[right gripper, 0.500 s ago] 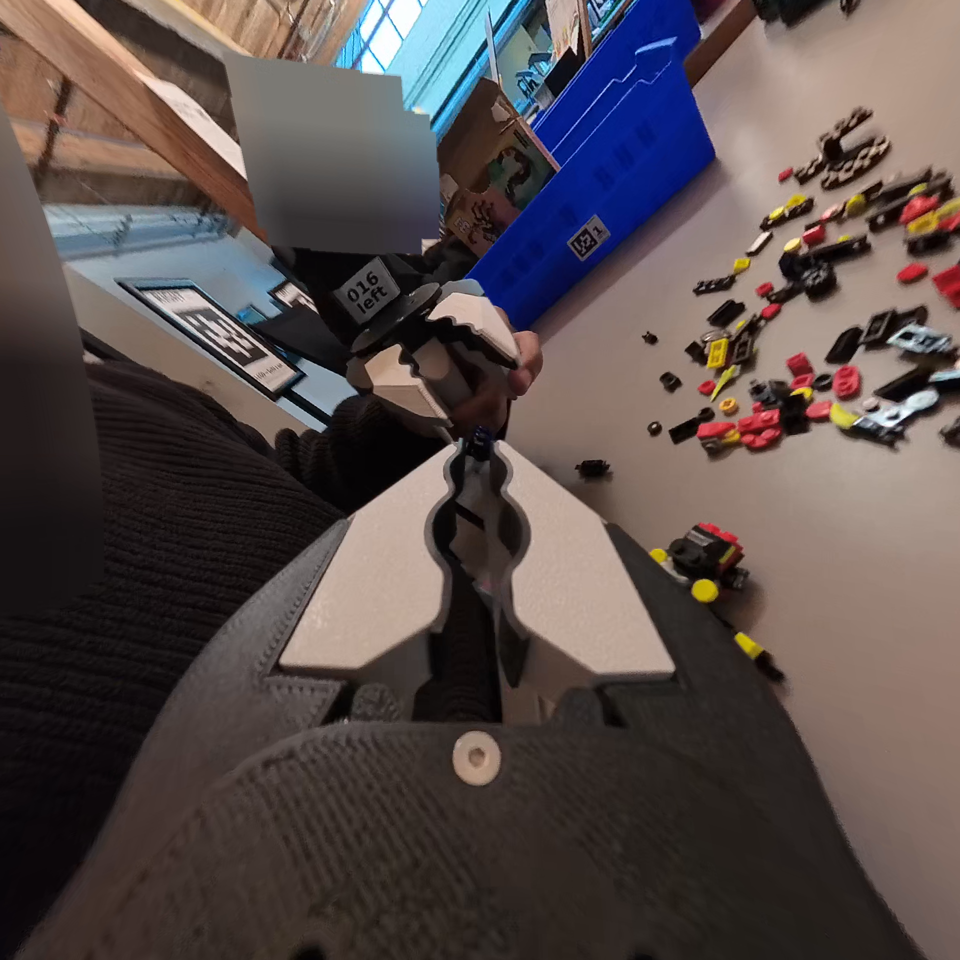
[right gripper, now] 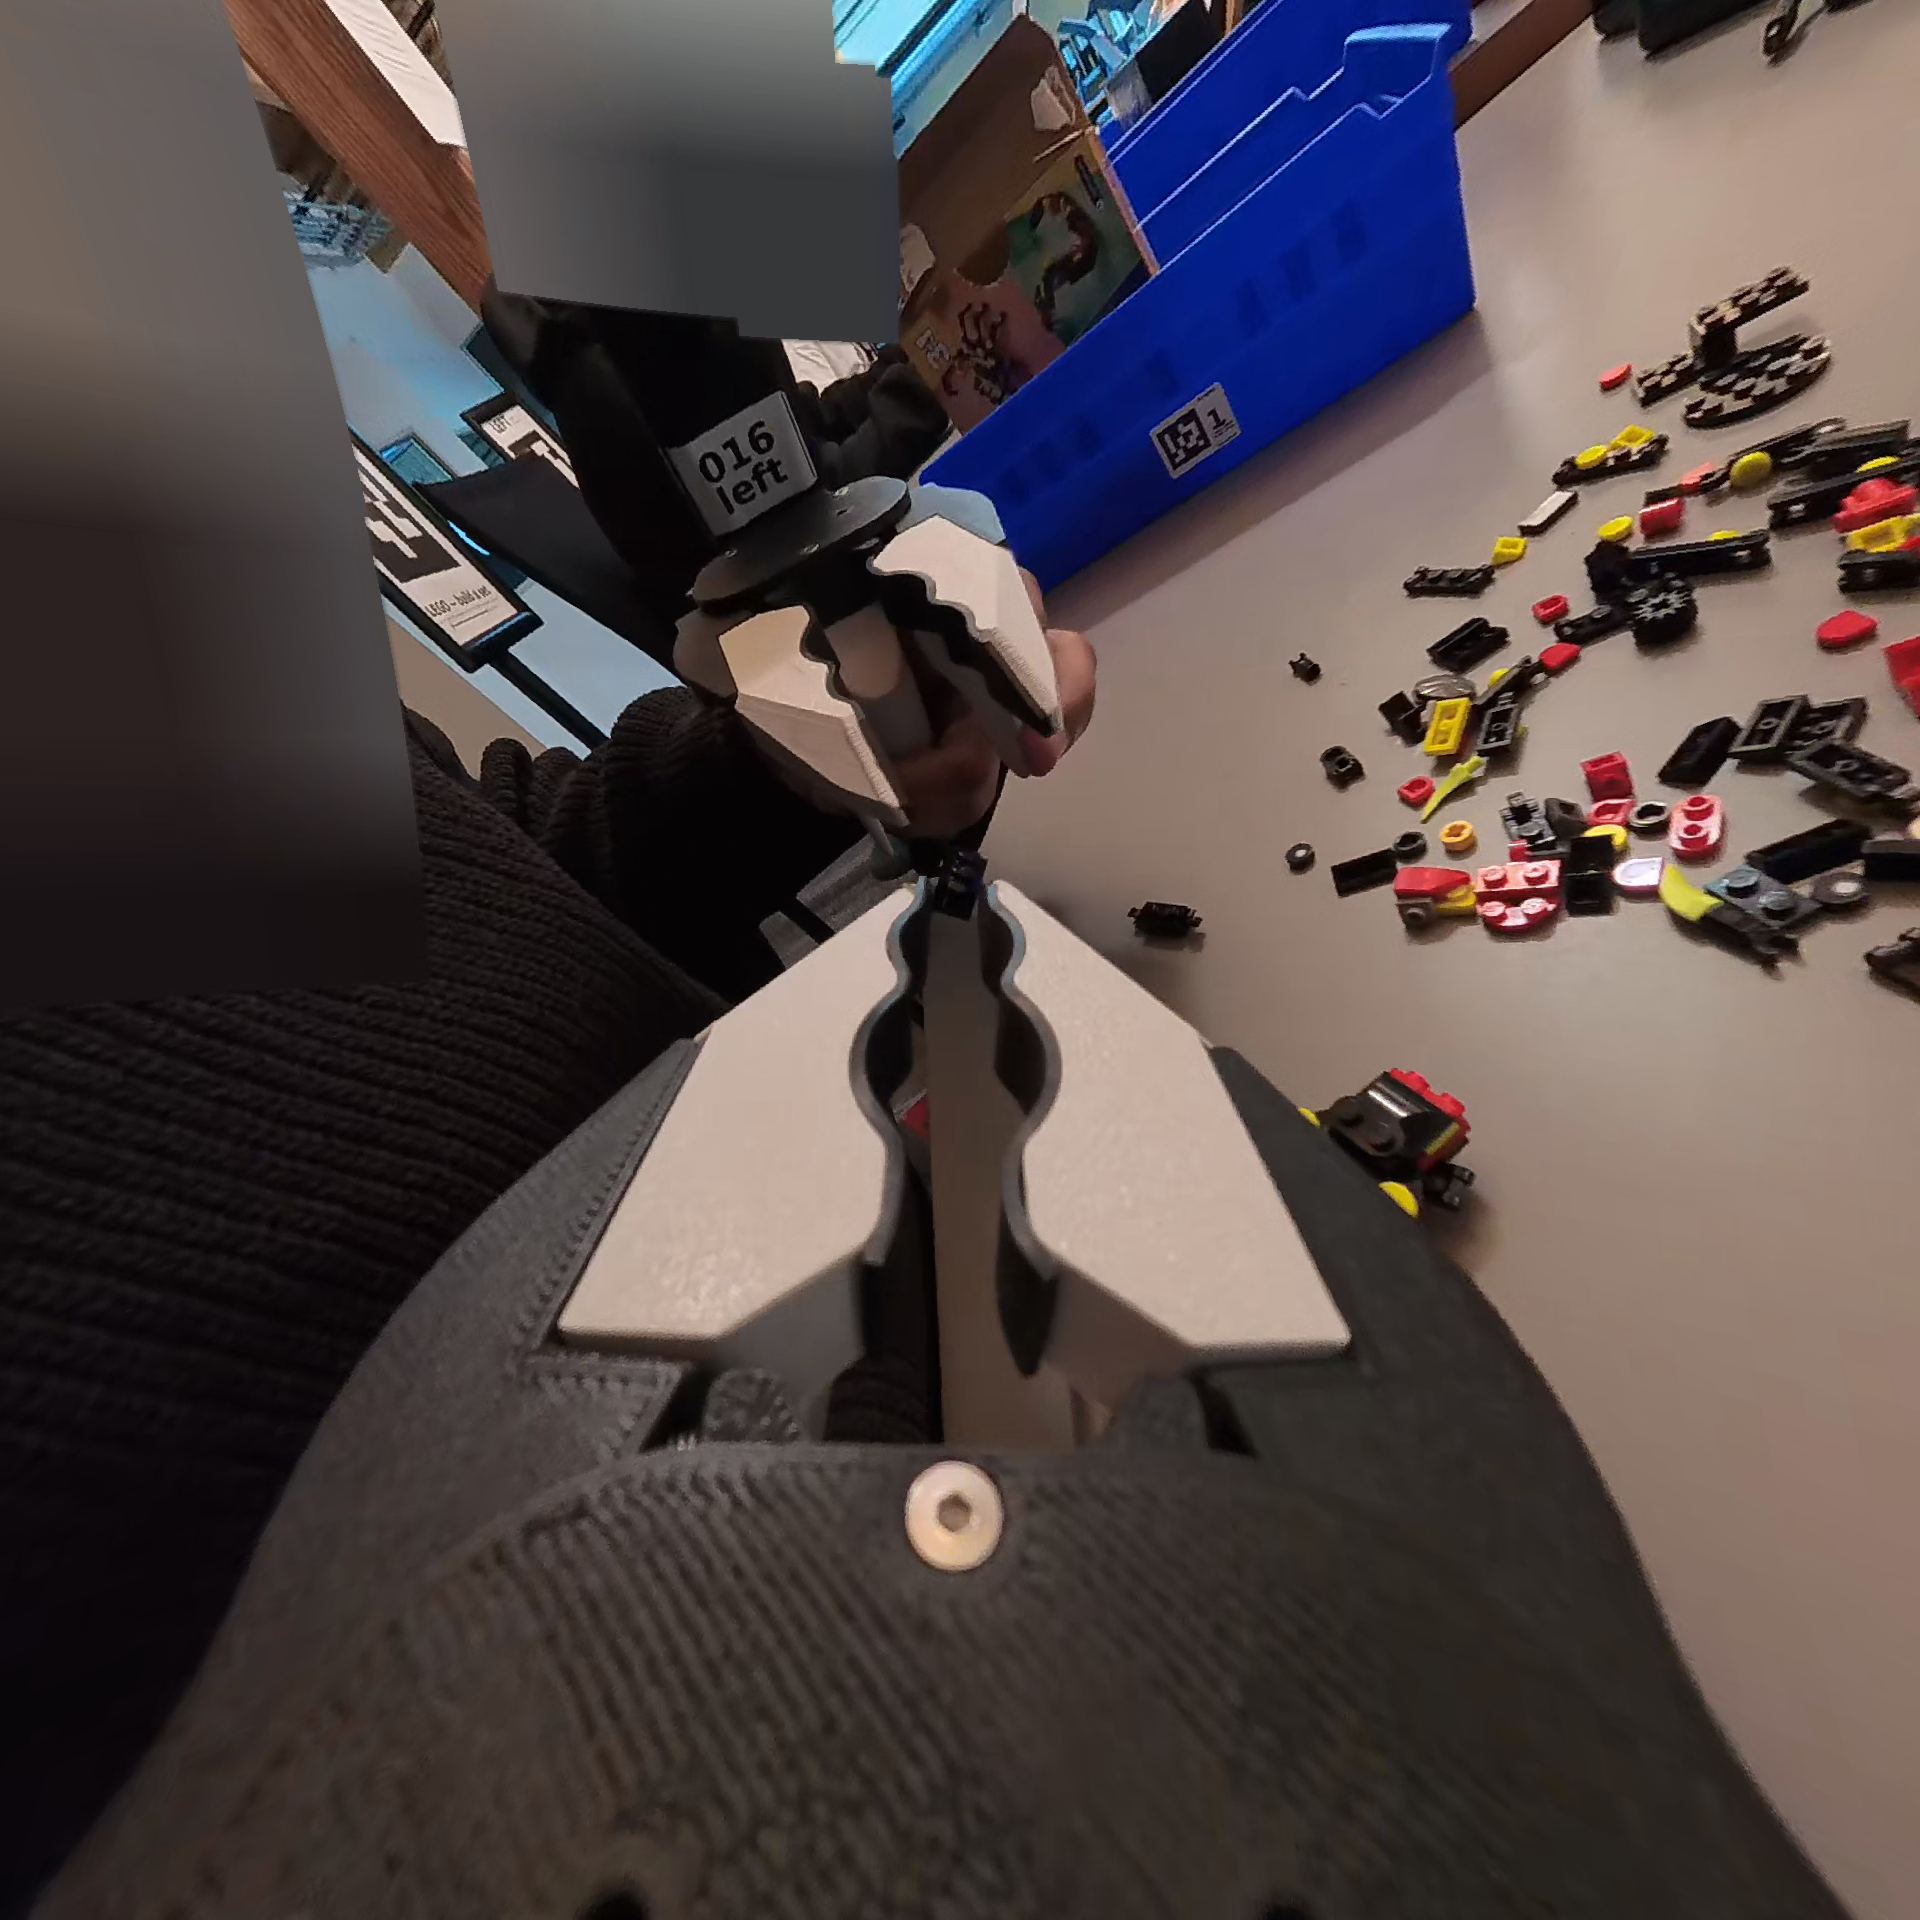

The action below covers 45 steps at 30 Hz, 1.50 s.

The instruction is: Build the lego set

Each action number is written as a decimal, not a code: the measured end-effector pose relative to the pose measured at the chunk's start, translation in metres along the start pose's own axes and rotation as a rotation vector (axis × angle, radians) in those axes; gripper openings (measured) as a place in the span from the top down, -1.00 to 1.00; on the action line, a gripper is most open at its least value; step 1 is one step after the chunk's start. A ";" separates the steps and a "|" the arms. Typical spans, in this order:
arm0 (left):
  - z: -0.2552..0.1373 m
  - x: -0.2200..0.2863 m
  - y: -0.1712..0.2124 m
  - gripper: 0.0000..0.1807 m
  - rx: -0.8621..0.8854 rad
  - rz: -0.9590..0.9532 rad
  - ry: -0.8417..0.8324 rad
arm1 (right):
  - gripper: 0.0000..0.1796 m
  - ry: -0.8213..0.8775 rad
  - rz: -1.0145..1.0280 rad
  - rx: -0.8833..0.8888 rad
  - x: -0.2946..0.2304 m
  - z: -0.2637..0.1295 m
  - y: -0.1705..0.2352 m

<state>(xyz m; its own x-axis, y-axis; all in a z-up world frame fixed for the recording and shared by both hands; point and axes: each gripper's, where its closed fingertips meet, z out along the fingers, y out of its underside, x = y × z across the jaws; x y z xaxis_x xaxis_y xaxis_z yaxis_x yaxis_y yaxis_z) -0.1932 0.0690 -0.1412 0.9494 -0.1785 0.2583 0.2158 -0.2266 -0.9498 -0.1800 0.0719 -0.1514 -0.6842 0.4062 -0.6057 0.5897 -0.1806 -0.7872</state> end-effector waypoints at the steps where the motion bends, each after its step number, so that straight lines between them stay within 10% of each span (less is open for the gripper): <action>1: 0.000 0.000 0.000 0.69 0.000 -0.002 0.002 | 0.92 -0.001 0.000 0.001 0.000 0.000 0.000; 45: 0.001 0.049 0.030 0.93 -0.173 -0.125 0.320 | 0.93 -0.089 -0.309 -0.147 -0.031 0.002 0.025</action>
<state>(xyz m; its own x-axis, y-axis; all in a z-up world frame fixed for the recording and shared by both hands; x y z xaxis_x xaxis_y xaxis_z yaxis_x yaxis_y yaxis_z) -0.1398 0.0543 -0.1570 0.7932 -0.4223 0.4387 0.2580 -0.4194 -0.8704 -0.1451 0.0530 -0.1528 -0.8709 0.3406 -0.3544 0.4002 0.0726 -0.9136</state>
